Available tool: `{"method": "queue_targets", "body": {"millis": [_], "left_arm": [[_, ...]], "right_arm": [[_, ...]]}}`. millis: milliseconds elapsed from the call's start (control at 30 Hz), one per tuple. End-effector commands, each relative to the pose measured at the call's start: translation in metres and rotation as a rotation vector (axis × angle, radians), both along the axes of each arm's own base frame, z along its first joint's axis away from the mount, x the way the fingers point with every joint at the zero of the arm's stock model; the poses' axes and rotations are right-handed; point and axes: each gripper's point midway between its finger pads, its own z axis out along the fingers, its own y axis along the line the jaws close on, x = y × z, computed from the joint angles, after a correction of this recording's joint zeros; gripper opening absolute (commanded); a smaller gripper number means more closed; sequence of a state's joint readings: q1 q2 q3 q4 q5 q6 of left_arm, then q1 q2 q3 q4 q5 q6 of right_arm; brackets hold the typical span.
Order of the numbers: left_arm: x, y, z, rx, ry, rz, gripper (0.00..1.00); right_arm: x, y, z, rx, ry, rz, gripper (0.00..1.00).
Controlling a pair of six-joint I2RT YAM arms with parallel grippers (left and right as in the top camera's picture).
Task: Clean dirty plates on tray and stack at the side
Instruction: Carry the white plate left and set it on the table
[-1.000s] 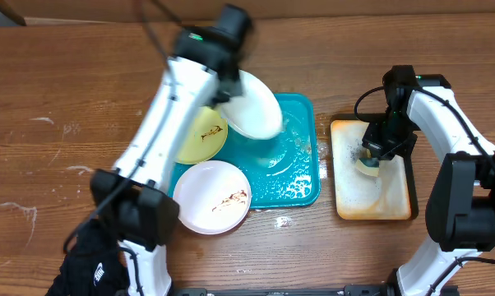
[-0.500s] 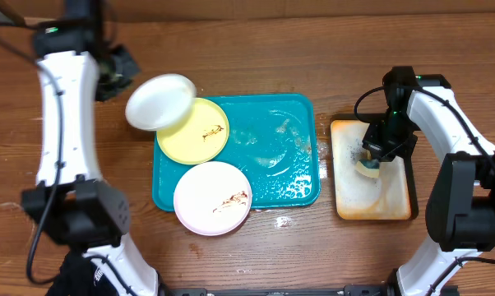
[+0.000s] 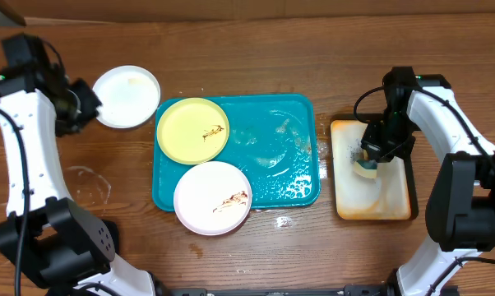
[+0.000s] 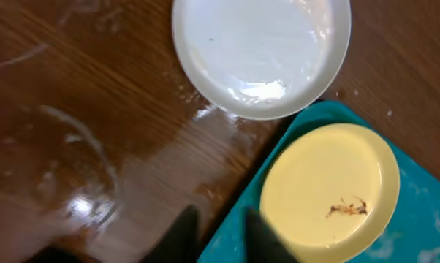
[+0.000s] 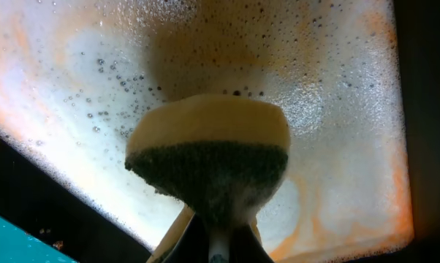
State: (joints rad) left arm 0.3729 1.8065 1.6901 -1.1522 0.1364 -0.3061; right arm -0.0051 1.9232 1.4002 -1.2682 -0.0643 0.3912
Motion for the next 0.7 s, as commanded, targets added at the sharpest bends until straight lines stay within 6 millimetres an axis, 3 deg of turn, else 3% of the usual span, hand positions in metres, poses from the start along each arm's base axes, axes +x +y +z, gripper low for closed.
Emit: {"method": "queue_targets", "body": {"millis": [0,33,100,267,367,467,533,667], "left_arm": [[0.0,-0.025,-0.029,-0.117,-0.009,-0.078,0.84],[0.001,-0.025,-0.037,-0.127,-0.013,-0.078,0.88],[0.002,-0.027,-0.052,-0.137,-0.026,-0.08,0.86],[0.008,-0.027,-0.068,-0.141,-0.058,-0.084,0.89],[0.01,-0.023,-0.077,-0.13,-0.048,-0.054,0.79],[0.007,-0.017,-0.102,-0.131,0.019,0.006,0.76],[0.004,-0.016,-0.119,-0.152,0.065,0.038,0.83],[0.003,-0.012,-0.149,-0.188,0.125,0.129,0.85]], "right_arm": [[0.0,0.002,0.005,0.01,-0.017,0.013,0.04],[0.0,0.002,0.005,0.012,-0.017,0.022,0.04],[-0.001,0.002,0.005,0.012,-0.015,0.027,0.04],[0.0,0.002,0.005,0.012,-0.015,0.027,0.04],[0.0,0.002,0.005,0.012,-0.016,0.027,0.04],[-0.001,0.002,0.006,0.013,-0.012,0.031,0.04],[-0.002,0.002,0.006,0.013,-0.008,0.036,0.04],[-0.005,0.002,0.006,0.017,0.0,0.053,0.04]]}}
